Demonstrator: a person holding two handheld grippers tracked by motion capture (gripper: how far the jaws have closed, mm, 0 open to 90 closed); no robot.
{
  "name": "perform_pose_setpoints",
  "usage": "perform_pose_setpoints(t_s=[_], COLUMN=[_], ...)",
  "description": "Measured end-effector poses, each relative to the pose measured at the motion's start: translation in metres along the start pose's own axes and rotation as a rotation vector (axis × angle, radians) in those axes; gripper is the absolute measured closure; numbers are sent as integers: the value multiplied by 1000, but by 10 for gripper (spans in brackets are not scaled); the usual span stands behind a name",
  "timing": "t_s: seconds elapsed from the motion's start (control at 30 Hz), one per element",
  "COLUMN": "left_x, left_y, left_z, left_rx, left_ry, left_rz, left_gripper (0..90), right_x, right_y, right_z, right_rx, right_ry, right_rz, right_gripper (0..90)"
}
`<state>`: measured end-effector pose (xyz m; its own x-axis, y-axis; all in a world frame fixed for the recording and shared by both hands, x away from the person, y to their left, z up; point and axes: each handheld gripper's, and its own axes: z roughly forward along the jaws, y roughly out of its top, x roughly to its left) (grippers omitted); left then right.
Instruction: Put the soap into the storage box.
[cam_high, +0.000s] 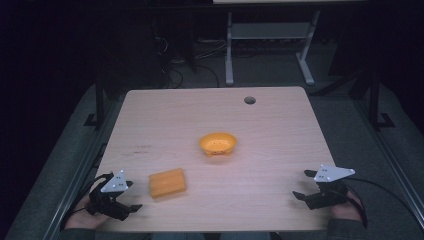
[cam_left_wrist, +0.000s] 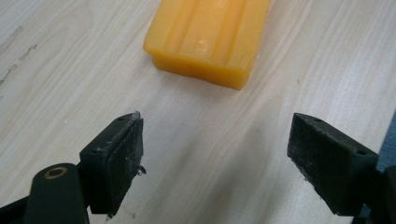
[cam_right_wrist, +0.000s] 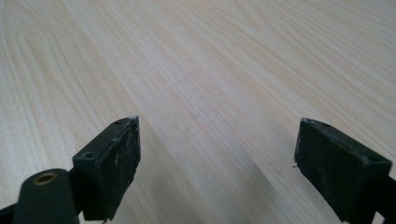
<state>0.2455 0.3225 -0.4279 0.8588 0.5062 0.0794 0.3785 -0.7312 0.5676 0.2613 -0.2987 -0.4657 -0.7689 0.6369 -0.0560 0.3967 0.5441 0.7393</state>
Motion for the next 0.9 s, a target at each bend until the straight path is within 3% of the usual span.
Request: perform_pose_setpoints(t_s=[0.37, 0.9], left_x=[0, -4], left_y=[1, 19], left_z=[-1, 0], left_rx=[-9, -13], left_ry=[9, 5], left_rz=[4, 58], left_gripper=[180, 180], right_x=[2, 1], right_y=[3, 2], right_z=[1, 1], right_rx=[9, 10], right_ry=[3, 2], right_rz=[-16, -13], right_gripper=[140, 140])
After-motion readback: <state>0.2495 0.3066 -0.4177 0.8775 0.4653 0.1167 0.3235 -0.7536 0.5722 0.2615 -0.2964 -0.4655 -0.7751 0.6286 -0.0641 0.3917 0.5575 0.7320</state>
